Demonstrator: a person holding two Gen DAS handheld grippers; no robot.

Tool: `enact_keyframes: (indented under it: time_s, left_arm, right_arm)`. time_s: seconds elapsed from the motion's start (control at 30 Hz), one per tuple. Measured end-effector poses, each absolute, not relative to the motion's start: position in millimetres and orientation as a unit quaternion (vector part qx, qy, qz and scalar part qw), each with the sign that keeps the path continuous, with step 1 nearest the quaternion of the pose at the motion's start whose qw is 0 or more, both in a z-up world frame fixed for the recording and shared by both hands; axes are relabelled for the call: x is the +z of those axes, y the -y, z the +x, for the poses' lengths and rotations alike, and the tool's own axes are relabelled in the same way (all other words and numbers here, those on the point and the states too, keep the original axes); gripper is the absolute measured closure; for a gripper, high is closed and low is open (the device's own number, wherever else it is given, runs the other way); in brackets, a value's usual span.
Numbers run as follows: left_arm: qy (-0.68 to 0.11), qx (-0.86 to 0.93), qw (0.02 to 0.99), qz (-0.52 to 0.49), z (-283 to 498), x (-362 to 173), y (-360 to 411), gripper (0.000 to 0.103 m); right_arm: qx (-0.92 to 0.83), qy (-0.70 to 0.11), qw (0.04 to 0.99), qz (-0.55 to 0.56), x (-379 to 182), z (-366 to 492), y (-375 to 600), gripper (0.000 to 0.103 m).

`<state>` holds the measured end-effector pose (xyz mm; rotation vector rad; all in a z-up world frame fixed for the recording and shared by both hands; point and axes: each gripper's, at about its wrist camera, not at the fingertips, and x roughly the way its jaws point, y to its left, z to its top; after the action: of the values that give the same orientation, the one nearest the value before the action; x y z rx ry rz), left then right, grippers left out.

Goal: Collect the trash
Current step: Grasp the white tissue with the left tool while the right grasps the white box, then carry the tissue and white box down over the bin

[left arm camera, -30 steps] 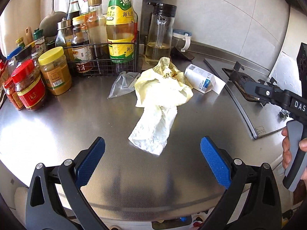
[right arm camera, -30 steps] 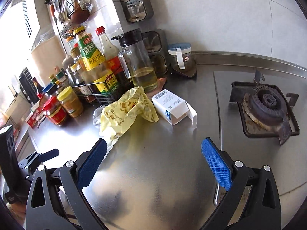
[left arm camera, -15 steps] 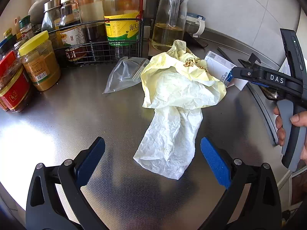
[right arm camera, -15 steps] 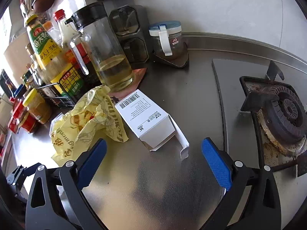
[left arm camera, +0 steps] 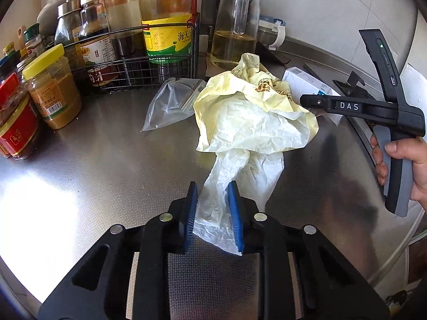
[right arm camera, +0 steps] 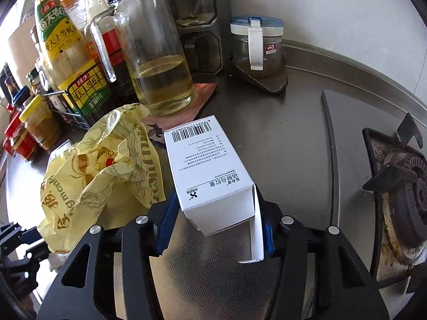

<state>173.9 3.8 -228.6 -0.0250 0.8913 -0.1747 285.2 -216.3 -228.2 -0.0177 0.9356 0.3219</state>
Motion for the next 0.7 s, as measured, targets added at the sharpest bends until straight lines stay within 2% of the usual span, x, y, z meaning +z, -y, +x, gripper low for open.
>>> enact_keyframes:
  time_s: [0.1, 0.7]
  left_arm:
    - [-0.424, -0.091, 0.901, -0.009, 171, -224, -2, 0.1]
    - [-0.372, -0.146, 0.917, 0.0, 80, -166, 16, 0.102]
  right_arm:
    - [0.154, -0.443, 0.883, -0.001, -221, 273, 222, 0.051]
    - [0.155, -0.391, 0.906, 0.053, -150, 141, 258, 0.051]
